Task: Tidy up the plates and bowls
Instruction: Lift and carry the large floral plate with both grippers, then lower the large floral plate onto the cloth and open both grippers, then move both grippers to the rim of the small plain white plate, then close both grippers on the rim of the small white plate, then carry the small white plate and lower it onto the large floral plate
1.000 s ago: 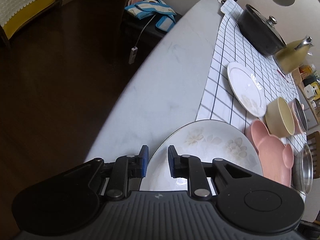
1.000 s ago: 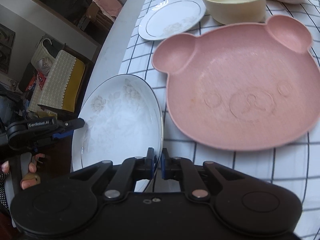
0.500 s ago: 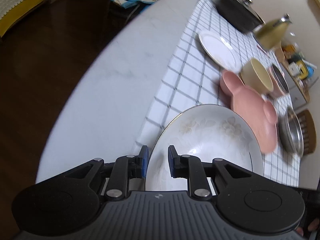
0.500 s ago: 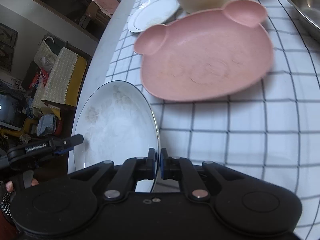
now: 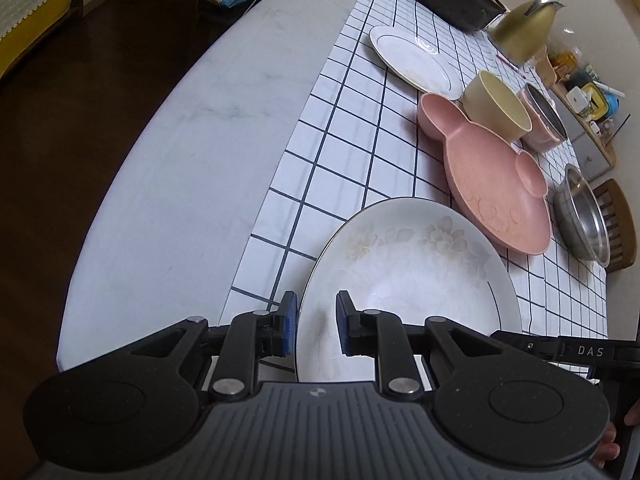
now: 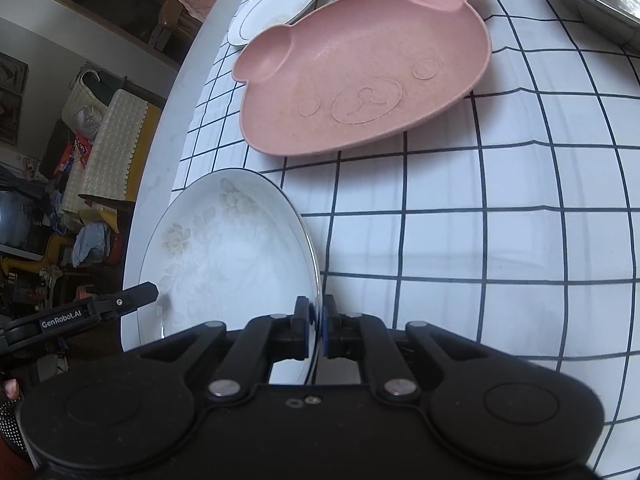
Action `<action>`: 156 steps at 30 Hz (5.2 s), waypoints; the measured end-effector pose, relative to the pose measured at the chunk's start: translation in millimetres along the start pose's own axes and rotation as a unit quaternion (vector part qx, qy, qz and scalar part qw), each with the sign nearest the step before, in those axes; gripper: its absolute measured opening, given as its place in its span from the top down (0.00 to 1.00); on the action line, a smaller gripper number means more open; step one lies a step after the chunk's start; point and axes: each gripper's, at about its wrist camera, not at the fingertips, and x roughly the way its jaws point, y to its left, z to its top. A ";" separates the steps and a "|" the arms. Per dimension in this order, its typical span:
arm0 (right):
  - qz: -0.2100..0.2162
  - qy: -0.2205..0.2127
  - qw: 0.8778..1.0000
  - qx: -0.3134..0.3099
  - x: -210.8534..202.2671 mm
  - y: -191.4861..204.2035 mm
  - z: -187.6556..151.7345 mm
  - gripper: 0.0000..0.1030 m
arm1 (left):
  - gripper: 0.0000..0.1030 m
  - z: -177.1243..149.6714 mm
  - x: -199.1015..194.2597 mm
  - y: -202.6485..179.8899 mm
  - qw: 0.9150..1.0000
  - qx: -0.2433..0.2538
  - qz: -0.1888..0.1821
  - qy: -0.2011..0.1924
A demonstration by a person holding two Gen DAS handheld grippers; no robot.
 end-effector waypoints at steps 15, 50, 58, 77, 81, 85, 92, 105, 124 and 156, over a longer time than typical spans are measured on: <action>-0.052 -0.044 0.997 -0.043 -21.8 17.0 -1.9 0.82 | 0.81 -9.4 -14.3 3.2 0.999 0.032 0.024 -0.020; -0.137 -0.215 0.947 -0.194 -112.4 99.0 -29.6 0.07 | 0.26 -5.8 -95.8 -73.1 0.979 0.139 0.005 -0.149; -0.157 -0.239 0.933 -0.220 -120.2 108.3 -14.4 0.01 | 0.25 18.9 -98.5 -90.0 0.974 0.149 0.017 -0.169; -0.168 -0.220 0.924 -0.263 -102.7 110.3 124.2 0.01 | 0.14 132.1 -37.1 -121.2 0.980 0.119 0.023 -0.157; -0.169 -0.208 0.925 -0.269 -90.3 110.0 169.8 0.01 | 0.14 160.5 -19.7 -129.5 0.979 0.120 0.047 -0.157; -0.162 -0.187 0.931 -0.268 -73.6 107.6 211.6 0.01 | 0.14 184.8 -1.4 -134.9 0.980 0.114 0.060 -0.152; -0.155 -0.141 0.942 -0.262 -35.7 99.5 271.7 0.03 | 0.14 219.9 38.9 -131.8 0.985 0.084 0.075 -0.128; -0.151 -0.042 0.959 -0.235 50.8 76.4 339.4 0.16 | 0.14 255.3 120.9 -100.4 0.993 -0.006 0.104 -0.052; -0.104 0.049 0.973 -0.201 98.1 57.0 365.0 0.60 | 0.60 262.2 156.7 -88.4 0.994 -0.089 0.056 -0.006; -0.071 0.071 0.973 -0.209 95.8 50.9 354.1 0.89 | 0.86 248.2 148.8 -52.1 0.986 -0.163 -0.018 -0.008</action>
